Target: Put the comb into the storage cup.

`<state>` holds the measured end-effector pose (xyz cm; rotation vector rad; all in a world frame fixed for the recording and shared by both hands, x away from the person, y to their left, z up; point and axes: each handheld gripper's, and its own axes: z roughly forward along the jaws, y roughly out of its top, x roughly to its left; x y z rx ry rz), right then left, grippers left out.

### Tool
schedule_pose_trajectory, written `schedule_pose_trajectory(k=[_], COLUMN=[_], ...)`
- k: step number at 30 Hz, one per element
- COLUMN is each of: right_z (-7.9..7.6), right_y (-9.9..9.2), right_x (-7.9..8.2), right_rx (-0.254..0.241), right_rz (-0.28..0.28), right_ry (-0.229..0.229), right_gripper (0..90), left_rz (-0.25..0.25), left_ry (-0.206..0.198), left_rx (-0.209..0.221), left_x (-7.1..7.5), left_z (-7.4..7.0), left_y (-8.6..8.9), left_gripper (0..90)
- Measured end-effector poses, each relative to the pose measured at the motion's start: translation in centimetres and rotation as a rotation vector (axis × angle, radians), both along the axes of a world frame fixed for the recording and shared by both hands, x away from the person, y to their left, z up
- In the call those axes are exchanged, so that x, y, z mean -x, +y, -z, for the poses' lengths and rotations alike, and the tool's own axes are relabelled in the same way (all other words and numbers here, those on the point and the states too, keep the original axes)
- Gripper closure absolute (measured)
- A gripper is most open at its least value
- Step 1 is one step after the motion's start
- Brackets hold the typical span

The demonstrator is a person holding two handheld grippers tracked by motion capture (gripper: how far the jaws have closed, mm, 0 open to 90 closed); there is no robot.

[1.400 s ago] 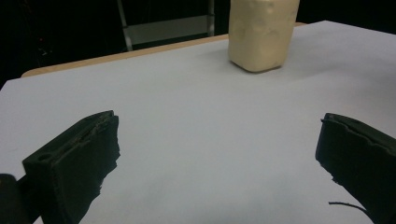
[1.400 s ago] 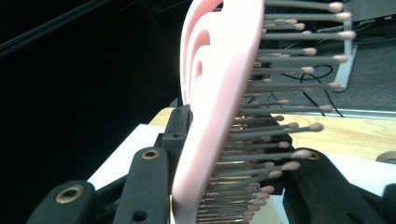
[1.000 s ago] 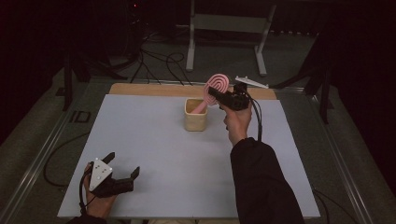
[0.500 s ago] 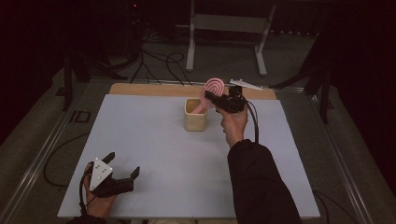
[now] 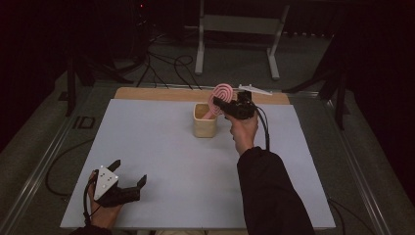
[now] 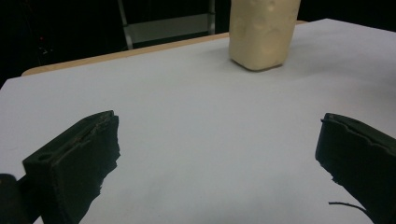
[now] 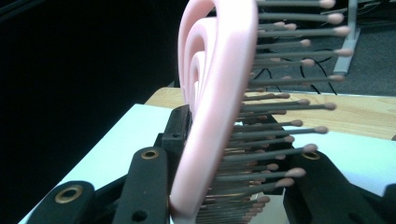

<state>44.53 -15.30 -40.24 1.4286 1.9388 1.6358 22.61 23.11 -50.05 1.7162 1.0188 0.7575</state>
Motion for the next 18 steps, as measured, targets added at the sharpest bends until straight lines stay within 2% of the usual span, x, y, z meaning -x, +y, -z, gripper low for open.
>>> schedule_pose_trajectory(k=[18], right_z=[0.9], right_y=[0.8], right_x=[-0.11], right_rx=[0.032], right_rz=[0.004], right_ry=[0.019], right_gripper=[62.9], left_rz=[0.001], left_ry=[0.0], left_rx=[0.001], left_x=[0.0], left_z=[0.01], left_y=[-0.03], left_gripper=[0.1])
